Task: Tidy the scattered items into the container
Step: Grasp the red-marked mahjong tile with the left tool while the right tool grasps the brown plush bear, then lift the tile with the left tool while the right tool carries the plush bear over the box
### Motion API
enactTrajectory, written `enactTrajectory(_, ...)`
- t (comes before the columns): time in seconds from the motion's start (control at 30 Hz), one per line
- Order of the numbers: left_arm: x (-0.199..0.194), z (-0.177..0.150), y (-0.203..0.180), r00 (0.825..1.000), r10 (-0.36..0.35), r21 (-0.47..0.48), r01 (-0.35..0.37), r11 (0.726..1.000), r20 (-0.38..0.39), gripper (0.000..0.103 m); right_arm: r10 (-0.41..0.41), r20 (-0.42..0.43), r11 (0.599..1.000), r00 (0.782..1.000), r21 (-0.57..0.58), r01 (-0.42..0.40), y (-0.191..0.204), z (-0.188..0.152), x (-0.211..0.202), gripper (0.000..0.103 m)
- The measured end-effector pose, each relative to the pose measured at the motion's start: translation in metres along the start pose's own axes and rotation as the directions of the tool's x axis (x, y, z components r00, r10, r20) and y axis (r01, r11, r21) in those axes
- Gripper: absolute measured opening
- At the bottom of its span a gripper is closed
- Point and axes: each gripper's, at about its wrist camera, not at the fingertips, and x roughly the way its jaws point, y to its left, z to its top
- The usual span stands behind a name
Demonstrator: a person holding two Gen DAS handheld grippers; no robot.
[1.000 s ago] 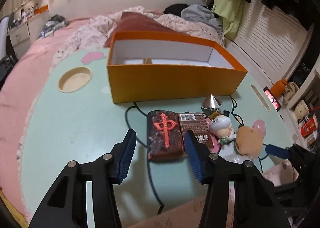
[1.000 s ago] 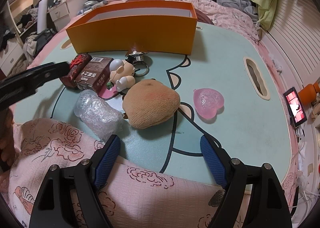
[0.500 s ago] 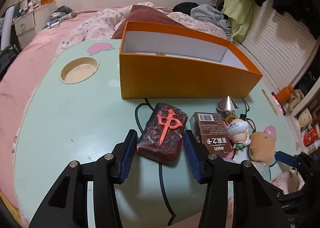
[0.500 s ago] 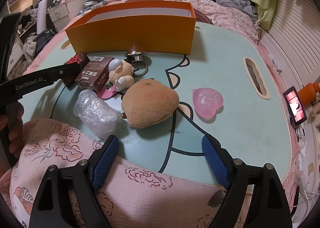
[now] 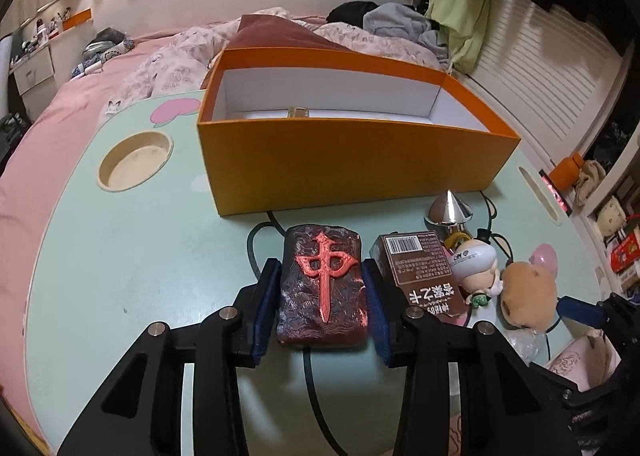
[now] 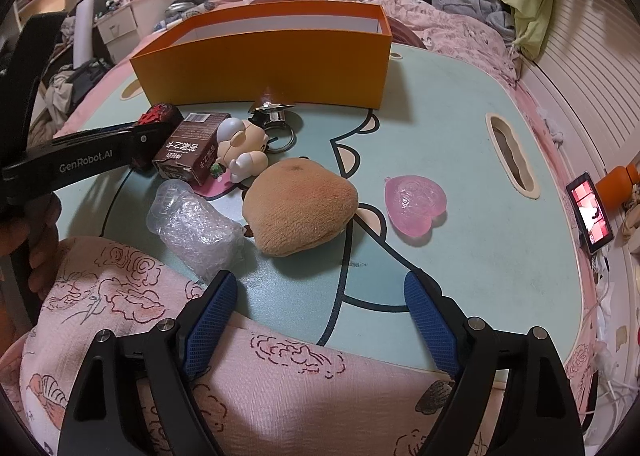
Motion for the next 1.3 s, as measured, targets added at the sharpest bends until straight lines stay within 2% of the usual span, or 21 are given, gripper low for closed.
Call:
enactTrajectory(0.13, -0.026, -0.010, 0.001, 0.996, 0.029, -0.003, -0.028, 1.000, 0.082, 0.041, 0.033, 0.008, 0.999, 0.999, 0.014, -0.033, -0.004, 0.001, -0.001, 0.086)
enactTrajectory(0.2, -0.039, -0.019, 0.002, 0.995, 0.022, -0.010, -0.021, 1.000, 0.100, 0.041, 0.132, 0.033, 0.991, 0.991, 0.030, -0.133, -0.012, 0.002, -0.006, 0.085)
enactTrajectory(0.27, -0.046, -0.028, 0.005, 0.995, 0.003, -0.030, 0.000, 1.000, 0.099, 0.041, 0.162, 0.093, 0.983, 0.982, 0.067, -0.169, -0.021, 0.004, -0.015, 0.085)
enactTrajectory(0.33, -0.048, -0.035, 0.003, 0.995, 0.003, -0.030, 0.000, 1.000, 0.104, 0.041, 0.148, 0.164, 0.986, 0.975, 0.056, -0.159, -0.022, 0.009, -0.026, 0.085)
enactTrajectory(0.47, -0.046, -0.035, -0.004, 0.995, 0.012, 0.000, -0.012, 1.000, 0.104, 0.042, 0.097, 0.196, 0.994, 0.976, 0.035, -0.106, -0.015, 0.021, -0.027, 0.084)
enactTrajectory(0.63, -0.045, -0.036, -0.005, 0.995, 0.019, -0.001, -0.019, 1.000, 0.099, 0.042, 0.080, 0.130, 0.991, 0.988, 0.093, -0.093, -0.022, 0.036, -0.001, 0.083)
enactTrajectory(0.73, -0.045, -0.036, -0.006, 0.995, 0.022, 0.001, -0.022, 1.000, 0.098, 0.042, 0.046, 0.131, 0.996, 0.990, 0.071, -0.056, -0.019, 0.038, 0.005, 0.082)
enactTrajectory(0.77, -0.044, -0.036, -0.007, 0.995, 0.026, 0.003, -0.026, 1.000, 0.097, 0.042, 0.035, 0.132, 0.998, 0.991, 0.053, -0.043, -0.015, 0.037, 0.006, 0.078)
enactTrajectory(0.83, -0.044, -0.036, -0.008, 0.995, 0.035, 0.008, -0.036, 0.999, 0.096, 0.042, 0.022, 0.138, 1.000, 0.990, -0.001, -0.022, -0.004, 0.035, 0.006, 0.062)
enactTrajectory(0.87, -0.045, -0.036, -0.009, 0.994, 0.039, 0.011, -0.041, 0.999, 0.100, 0.042, 0.030, 0.134, 0.999, 0.990, -0.022, -0.028, 0.000, 0.034, 0.007, 0.042)
enactTrajectory(1.0, -0.047, -0.037, -0.009, 0.993, 0.043, 0.014, -0.045, 0.999, 0.110, 0.042, 0.009, 0.162, 0.998, 0.987, -0.057, 0.001, 0.008, 0.030, 0.006, 0.041)
enactTrajectory(1.2, -0.051, -0.037, -0.011, 0.991, 0.054, 0.019, -0.057, 0.998, 0.125, 0.042, 0.030, 0.175, 0.999, 0.984, 0.009, -0.032, -0.005, 0.026, 0.004, 0.040)
enactTrajectory(1.3, -0.054, -0.035, -0.015, 0.989, 0.072, 0.032, -0.077, 0.997, 0.131, 0.042, 0.018, 0.188, 1.000, 0.982, 0.015, -0.021, -0.006, 0.025, -0.002, 0.040)
